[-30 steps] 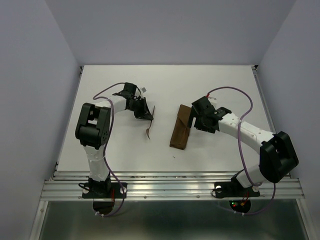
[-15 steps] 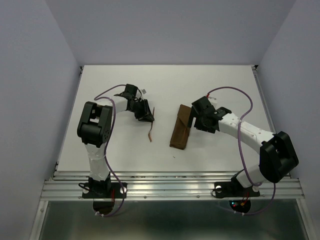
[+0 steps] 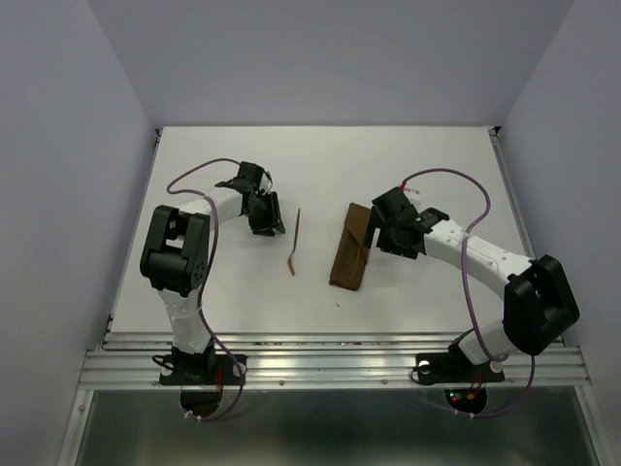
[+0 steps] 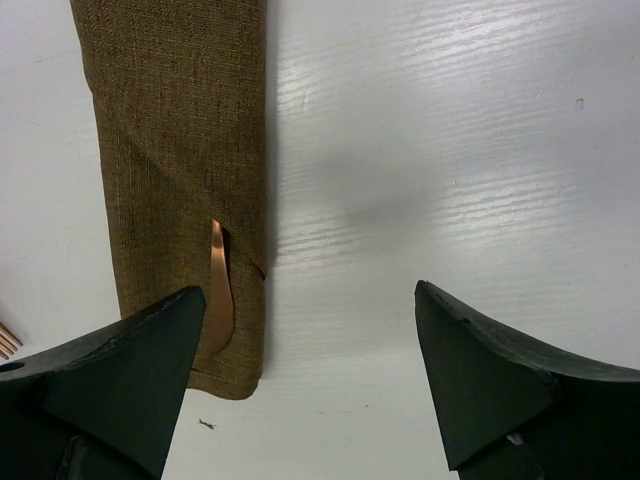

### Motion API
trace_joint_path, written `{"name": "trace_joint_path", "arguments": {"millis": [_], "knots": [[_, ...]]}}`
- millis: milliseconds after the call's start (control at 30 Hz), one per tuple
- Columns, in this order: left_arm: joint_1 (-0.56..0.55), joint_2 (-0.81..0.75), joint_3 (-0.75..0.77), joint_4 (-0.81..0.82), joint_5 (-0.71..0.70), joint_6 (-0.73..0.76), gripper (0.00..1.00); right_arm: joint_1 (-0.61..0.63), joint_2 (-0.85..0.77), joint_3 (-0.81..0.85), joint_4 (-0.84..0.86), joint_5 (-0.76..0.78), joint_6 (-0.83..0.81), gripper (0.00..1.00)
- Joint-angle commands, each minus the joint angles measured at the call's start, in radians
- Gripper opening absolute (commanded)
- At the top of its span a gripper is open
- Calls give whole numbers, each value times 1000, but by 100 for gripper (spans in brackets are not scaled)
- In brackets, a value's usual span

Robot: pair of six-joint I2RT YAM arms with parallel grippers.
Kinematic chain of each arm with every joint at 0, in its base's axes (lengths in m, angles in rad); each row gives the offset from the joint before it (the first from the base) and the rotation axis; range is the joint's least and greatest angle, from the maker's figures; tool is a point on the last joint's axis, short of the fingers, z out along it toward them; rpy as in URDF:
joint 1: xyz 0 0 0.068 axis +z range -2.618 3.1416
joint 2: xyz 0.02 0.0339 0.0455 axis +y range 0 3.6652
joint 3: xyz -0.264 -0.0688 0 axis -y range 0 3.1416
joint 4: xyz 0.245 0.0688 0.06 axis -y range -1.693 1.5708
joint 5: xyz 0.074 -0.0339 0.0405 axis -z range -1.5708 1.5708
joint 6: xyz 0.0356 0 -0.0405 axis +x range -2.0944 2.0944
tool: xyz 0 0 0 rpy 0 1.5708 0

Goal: Fold the napkin into a case and place the utensils inside
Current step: Move the fork to the center of the board.

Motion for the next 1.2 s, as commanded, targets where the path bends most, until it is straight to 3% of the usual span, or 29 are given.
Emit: {"name": "trace_joint_path", "arguments": {"millis": [0, 200, 533, 700, 967, 1167], "knots": [[-48, -119, -25, -90, -127, 28, 52, -5, 2, 24, 34, -5, 7, 91], [-151, -211, -61, -133, -215, -30, 73, -5, 22, 37, 40, -18, 2, 91], [-306, -280, -166, -148, -341, -183, 71, -5, 39, 37, 48, -24, -1, 91], [-326, -253, -171, -141, -389, -208, 65, -5, 44, 41, 48, -25, -4, 91], [-326, -226, -174, -116, -360, -184, 38, -5, 42, 37, 45, -21, -5, 91], [-326, -214, -181, -104, -344, -168, 36, -5, 48, 38, 45, -25, -1, 91]]}}
